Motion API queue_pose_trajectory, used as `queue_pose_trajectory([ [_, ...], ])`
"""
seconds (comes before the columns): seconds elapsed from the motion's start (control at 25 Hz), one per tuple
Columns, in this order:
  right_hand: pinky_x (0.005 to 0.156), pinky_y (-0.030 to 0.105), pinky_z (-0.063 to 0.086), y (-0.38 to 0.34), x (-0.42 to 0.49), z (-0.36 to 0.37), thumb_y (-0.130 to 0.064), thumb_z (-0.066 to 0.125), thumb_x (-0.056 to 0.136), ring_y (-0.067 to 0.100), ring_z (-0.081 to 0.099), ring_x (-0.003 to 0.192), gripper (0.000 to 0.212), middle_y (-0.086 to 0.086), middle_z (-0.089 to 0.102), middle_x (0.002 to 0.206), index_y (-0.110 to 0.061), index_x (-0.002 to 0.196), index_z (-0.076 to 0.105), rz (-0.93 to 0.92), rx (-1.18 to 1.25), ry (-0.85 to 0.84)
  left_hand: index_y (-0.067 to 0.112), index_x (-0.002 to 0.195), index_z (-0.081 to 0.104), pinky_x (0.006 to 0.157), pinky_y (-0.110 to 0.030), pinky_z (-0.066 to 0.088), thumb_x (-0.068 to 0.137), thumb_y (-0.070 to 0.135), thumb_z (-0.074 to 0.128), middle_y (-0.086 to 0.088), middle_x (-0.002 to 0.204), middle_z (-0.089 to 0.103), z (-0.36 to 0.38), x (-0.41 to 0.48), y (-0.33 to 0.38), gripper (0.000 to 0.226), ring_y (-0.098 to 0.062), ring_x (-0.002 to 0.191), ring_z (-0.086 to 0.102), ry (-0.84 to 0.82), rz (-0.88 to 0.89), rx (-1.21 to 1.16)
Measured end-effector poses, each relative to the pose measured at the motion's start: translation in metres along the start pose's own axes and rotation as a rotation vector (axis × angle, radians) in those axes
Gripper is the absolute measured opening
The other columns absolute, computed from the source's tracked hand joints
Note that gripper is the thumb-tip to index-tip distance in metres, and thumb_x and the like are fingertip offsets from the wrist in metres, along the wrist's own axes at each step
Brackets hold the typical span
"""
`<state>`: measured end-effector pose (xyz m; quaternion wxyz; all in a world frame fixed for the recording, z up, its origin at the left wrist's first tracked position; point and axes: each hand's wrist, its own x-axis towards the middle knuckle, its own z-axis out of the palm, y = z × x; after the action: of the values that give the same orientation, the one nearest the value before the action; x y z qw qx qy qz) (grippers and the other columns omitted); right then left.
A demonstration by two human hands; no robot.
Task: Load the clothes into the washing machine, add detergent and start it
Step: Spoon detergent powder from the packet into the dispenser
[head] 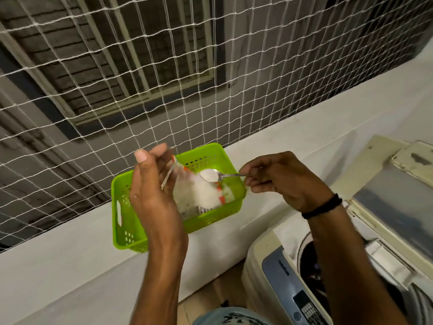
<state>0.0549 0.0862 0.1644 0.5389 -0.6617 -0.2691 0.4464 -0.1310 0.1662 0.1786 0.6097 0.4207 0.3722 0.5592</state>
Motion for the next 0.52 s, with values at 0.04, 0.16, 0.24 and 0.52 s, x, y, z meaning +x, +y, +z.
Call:
queue_pose_trajectory([
  [0.04,0.057,0.020,0.056,0.001,-0.007,-0.010,0.009,0.049,0.093,0.016,0.064,0.062,0.020,0.020,0.065,0.076,0.009,0.097,0.069,-0.007,0.025,0.015,0.012,0.113,0.067,0.092,-0.032,0.050,0.091,0.057,0.044,-0.012,0.117,0.071,0.010,-0.005,-0.002,0.056,-0.020,0.110,0.066,-0.051,-0.012,-0.026],
  [0.16,0.061,0.023,0.057,0.009,-0.031,-0.048,0.014,0.047,0.092,0.022,0.065,0.070,0.022,0.023,0.064,0.082,0.014,0.100,0.067,-0.025,0.096,0.116,0.007,0.116,0.064,0.105,-0.040,0.047,0.091,0.058,0.041,-0.016,0.121,0.069,0.042,-0.019,-0.014,0.061,-0.026,0.119,0.064,-0.222,-0.117,-0.131],
  [0.24,0.061,0.023,0.058,0.015,-0.050,-0.074,0.017,0.047,0.089,0.024,0.065,0.069,0.023,0.022,0.064,0.081,0.015,0.100,0.067,-0.023,0.147,0.212,0.004,0.120,0.062,0.112,-0.044,0.042,0.094,0.062,0.035,-0.020,0.125,0.067,0.062,-0.026,-0.026,0.069,-0.030,0.123,0.062,-0.353,-0.254,-0.215],
  [0.52,0.059,0.023,0.058,0.072,-0.106,-0.169,0.016,0.046,0.090,0.022,0.063,0.061,0.025,0.020,0.067,0.074,0.009,0.095,0.070,0.067,0.195,0.587,0.006,0.138,0.055,0.112,-0.046,0.041,0.088,0.075,0.042,-0.021,0.134,0.061,0.141,-0.062,-0.099,0.086,-0.035,0.130,0.055,-0.620,-0.823,-0.380],
])
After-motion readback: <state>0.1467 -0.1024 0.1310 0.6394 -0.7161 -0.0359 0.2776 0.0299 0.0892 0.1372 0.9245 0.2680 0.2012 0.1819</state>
